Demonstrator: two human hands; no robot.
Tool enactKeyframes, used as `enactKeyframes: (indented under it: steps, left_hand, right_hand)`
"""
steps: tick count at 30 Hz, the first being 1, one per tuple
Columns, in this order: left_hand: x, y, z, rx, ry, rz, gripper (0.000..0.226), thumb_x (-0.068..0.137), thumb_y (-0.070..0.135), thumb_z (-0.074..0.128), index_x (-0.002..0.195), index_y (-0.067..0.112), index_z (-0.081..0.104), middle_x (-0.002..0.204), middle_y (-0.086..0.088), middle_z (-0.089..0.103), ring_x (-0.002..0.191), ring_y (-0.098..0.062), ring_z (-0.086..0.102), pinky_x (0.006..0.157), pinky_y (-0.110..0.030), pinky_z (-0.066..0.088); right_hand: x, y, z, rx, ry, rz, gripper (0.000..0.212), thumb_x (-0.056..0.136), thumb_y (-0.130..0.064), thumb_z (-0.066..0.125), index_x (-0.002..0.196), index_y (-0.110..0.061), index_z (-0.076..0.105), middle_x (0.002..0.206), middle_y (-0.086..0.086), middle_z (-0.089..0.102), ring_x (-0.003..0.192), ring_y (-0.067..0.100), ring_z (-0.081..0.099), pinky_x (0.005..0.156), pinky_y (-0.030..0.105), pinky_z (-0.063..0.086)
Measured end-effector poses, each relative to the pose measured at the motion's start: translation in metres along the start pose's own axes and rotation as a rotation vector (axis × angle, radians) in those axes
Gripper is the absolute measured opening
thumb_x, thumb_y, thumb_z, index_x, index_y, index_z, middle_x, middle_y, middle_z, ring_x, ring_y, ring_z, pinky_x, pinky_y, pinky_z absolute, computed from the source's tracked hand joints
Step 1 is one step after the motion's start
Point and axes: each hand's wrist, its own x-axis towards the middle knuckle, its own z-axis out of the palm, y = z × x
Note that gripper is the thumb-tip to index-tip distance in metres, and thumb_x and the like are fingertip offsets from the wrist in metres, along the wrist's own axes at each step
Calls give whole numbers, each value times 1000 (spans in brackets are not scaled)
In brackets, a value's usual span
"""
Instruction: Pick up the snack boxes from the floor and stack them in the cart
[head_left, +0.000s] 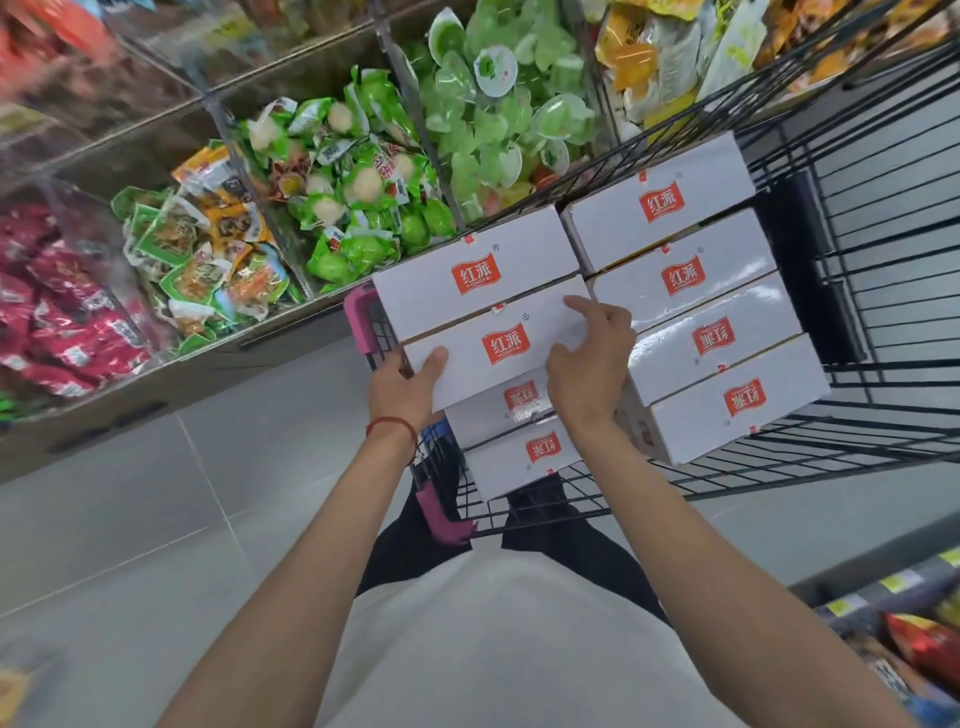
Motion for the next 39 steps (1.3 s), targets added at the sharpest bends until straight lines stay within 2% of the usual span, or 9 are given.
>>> enactKeyframes:
  steps: [6, 14, 18, 23, 27, 29, 32, 35, 39]
  left_hand:
    - [-5, 5, 2, -59, -17, -37, 33, 96, 28, 69, 127, 20, 61, 106, 7, 68, 98, -18, 68, 84, -52, 60]
    - [-11, 5, 0, 9, -38, -28, 34, 99, 31, 63, 131, 21, 59, 120, 1, 66, 108, -23, 66, 86, -49, 60]
    - [-10, 6, -14, -17, -125, -73, 32, 101, 20, 61, 132, 22, 57, 112, 3, 65, 106, -22, 66, 91, -51, 58]
    - [-20, 9, -35, -84, -171, -109, 21, 99, 16, 63, 116, 25, 53, 101, 0, 64, 96, -20, 65, 92, -43, 57]
    - [-38, 4, -47, -146, -145, -75, 29, 100, 12, 60, 128, 15, 56, 108, -11, 63, 88, -23, 63, 80, -35, 54]
    - [-52, -5, -50, -150, -121, -53, 26, 101, 12, 57, 127, 13, 57, 115, -13, 63, 94, -25, 64, 85, -37, 53]
    - [-79, -22, -54, -163, -89, -17, 31, 102, 13, 56, 133, 11, 56, 113, -7, 65, 100, -23, 64, 91, -36, 52]
    - [-112, -47, -60, -251, -29, 11, 22, 101, 13, 57, 123, 15, 58, 106, -3, 66, 85, -16, 64, 84, -27, 52]
    - [-161, -87, -71, -325, 73, 63, 23, 101, 17, 56, 124, 19, 58, 120, -3, 65, 97, -21, 67, 85, -27, 50]
  right_hand:
    - [-25, 12, 2, 0, -39, -30, 43, 93, -5, 72, 132, -21, 64, 133, -2, 50, 125, 9, 47, 81, -11, 28]
    - [-40, 17, 15, 34, -147, 26, 62, 96, -15, 71, 150, -15, 41, 158, 6, 20, 126, 17, 51, 104, 28, 52]
    - [-45, 10, 20, 6, -206, 44, 70, 96, -17, 71, 156, -13, 34, 168, 10, 3, 140, 28, 46, 107, 27, 44]
    - [-57, 8, 15, -17, -335, 43, 83, 96, -26, 71, 163, -18, 23, 172, 7, -13, 157, 24, 15, 115, 28, 31]
    - [-69, 6, 3, 48, -342, 26, 60, 99, -23, 66, 154, -18, 44, 171, 6, 13, 156, 20, 18, 115, 25, 22]
    - [-79, 9, -1, 58, -335, -35, 50, 100, -21, 64, 147, -15, 52, 164, 8, 30, 152, 20, 28, 120, 30, 29]
    - [-98, 16, -6, 117, -390, -145, 38, 99, -15, 64, 136, -18, 60, 145, 3, 47, 134, 15, 45, 109, 25, 38]
    - [-115, 27, -11, 134, -468, -217, 29, 97, -14, 65, 123, -26, 63, 126, -9, 52, 126, 17, 53, 114, 36, 41]
    - [-144, 36, -24, 118, -545, -302, 32, 99, -15, 64, 131, -19, 65, 127, -11, 54, 127, 14, 52, 113, 33, 40]
